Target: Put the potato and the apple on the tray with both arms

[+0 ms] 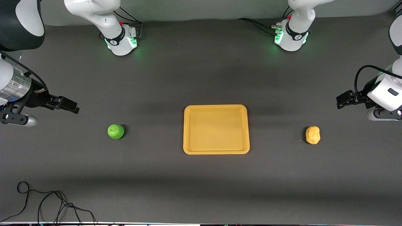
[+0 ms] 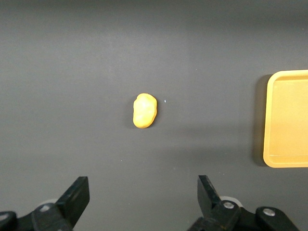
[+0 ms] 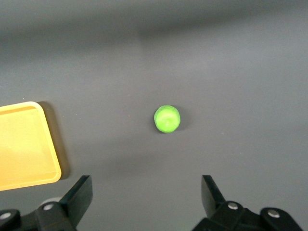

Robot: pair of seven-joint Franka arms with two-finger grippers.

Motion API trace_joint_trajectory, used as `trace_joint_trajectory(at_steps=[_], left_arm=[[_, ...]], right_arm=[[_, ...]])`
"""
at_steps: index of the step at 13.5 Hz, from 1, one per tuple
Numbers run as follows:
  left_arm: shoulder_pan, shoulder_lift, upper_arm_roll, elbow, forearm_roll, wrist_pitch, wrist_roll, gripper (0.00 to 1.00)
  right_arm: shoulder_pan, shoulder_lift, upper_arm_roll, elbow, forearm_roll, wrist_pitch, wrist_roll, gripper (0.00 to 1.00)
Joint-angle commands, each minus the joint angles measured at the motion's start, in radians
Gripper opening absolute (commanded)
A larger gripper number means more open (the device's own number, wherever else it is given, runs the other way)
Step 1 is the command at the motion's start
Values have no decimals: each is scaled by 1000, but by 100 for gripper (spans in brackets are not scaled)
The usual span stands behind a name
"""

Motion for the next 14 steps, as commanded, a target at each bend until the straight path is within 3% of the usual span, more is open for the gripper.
trace_joint_trajectory(at_steps=[1,6,9,11,14], left_arm=[[1,6,-2,22,9,-22,13,100],[1,6,-2,20,9,-22,13,100],[1,12,-2,19,9,-4,13,100],[3,47,-1,19,17,22,13,100],[3,188,1,-21,81,195,13,100]], right_arm=[[13,-11,-5,-18,6,-6,25,100],[8,-8,-4,-20,6,-13,15,100],[8,1,-6,-20,6,-17,-92,100],[10,1,-6,-21,6,-17,-93,100],[13,1,3,-26,-31,-17,-95,100]])
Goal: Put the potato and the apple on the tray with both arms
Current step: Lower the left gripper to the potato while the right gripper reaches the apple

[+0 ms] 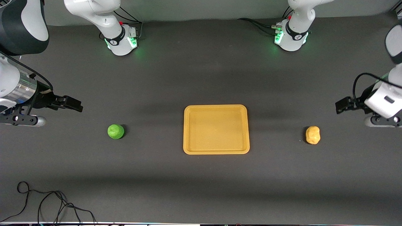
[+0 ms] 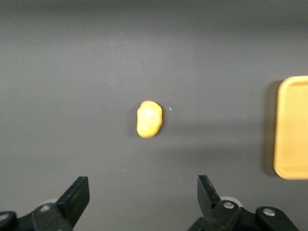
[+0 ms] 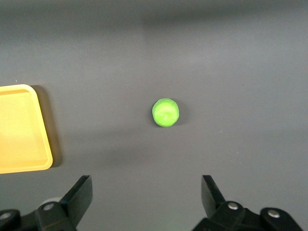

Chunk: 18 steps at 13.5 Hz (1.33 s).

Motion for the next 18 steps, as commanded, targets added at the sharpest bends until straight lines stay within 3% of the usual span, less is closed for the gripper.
trace_joint_trajectory(at_steps=[1,6,9,15,16,18], left_arm=[[3,155,-1,-14,37,142,8,100],[23,353,2,-41,59,305,2,100],[25,416,2,-92,113,405,-1,100],[35,430,9,-155,116,425,-1,100],[35,430,9,-155,116,424,-1,86],[35,432,9,-156,116,424,-1,49]], right_arm=[[14,-3,8,-7,-57,-5,-22,100],[19,-6,5,-11,-47,-27,-22,100],[20,6,5,-27,-45,-12,-25,100],[25,-11,8,-339,-44,341,-25,100],[25,-9,8,-408,-44,426,-25,100],[25,-12,7,-540,-50,592,-28,100]])
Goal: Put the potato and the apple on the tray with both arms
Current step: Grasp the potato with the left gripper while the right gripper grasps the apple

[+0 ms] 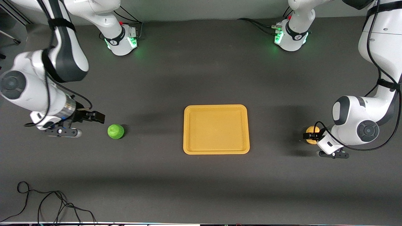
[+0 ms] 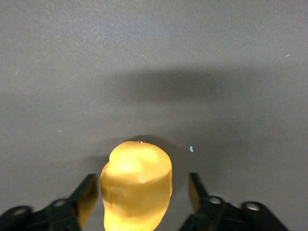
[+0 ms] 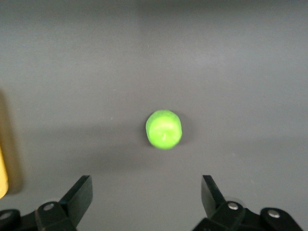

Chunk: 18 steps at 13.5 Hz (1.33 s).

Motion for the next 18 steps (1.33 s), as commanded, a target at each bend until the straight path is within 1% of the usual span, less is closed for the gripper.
trace_joint_trajectory(at_steps=[1,2,4,5,6,7,9,11,12,13,14,15,16,17,18], left_arm=[[2,-21,0,-27,12,13,-1,36],[2,-26,0,-26,12,7,-1,28],[-4,-52,-8,-18,11,-10,-4,27],[-16,-76,-12,-15,-2,-30,-13,27],[-37,-101,-24,-3,-3,-76,-42,27],[-65,-112,-40,23,-3,-135,-99,27],[-123,-107,-96,104,-8,-241,-235,27],[-203,-92,-136,134,-9,-246,-402,27],[-250,-80,-138,136,-8,-237,-459,27],[-307,-64,-136,136,-8,-201,-525,27],[-350,-48,-135,136,-5,-155,-602,27],[-387,-26,-135,140,4,-107,-679,27],[-414,-6,-133,149,4,-67,-725,27],[-438,17,-130,152,6,-43,-756,27],[-456,32,-127,152,9,-24,-780,28]], right_arm=[[6,-31,-4,-180,-12,199,-24,100],[6,-26,-6,-217,-14,254,-35,100],[4,4,-8,-268,-16,353,-36,100],[3,41,-11,-281,-16,399,-36,100],[1,69,-14,-291,-16,437,-36,100],[1,96,-15,-291,-16,456,-35,100],[0,133,-18,-290,-16,491,-35,100],[-3,190,-32,-287,-16,563,-35,100],[-3,221,-34,-284,-16,604,-32,100],[-3,244,-34,-282,-16,633,-26,91],[-5,250,-34,-282,-12,646,-19,74],[-5,247,-35,-281,-12,642,-16,59],[-5,235,-41,-279,-12,634,-15,51],[-5,210,-43,-273,-12,603,-16,41],[-5,189,-43,-255,-12,538,-15,28]])
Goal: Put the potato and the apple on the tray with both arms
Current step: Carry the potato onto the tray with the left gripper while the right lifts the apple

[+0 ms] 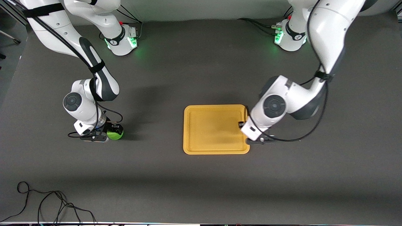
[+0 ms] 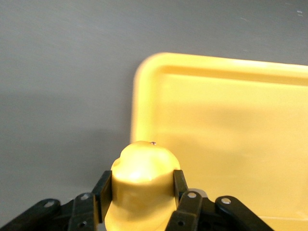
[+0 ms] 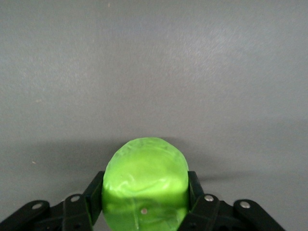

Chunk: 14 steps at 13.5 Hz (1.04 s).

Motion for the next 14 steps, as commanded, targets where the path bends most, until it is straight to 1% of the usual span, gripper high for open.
trace_joint_trajectory(at_steps=[1,4,5,6,7,8,9,12,13,14], left_arm=[[-41,59,23,34,26,40,-80,29],[-44,87,23,34,75,65,-141,29],[-53,91,23,34,77,71,-147,30],[-55,99,23,34,77,73,-149,31],[-55,105,23,33,77,85,-149,35],[-55,105,24,33,77,89,-149,63],[-55,105,24,33,81,89,-147,100],[-47,90,23,33,97,73,-147,100],[-41,72,21,30,95,62,-146,100],[-34,53,21,30,94,38,-146,100]], right_arm=[[4,-64,-8,62,-5,-168,-1,27],[5,-113,-4,216,14,-472,4,27],[10,-114,2,286,41,-561,12,27],[13,-111,8,355,99,-642,33,27],[19,-107,31,406,144,-686,48,27],[21,-99,71,437,149,-691,76,27],[21,-90,108,463,149,-689,128,26],[45,-12,228,567,134,-679,388,26],[73,19,255,602,109,-662,482,25],[105,60,292,633,54,-627,598,24]])
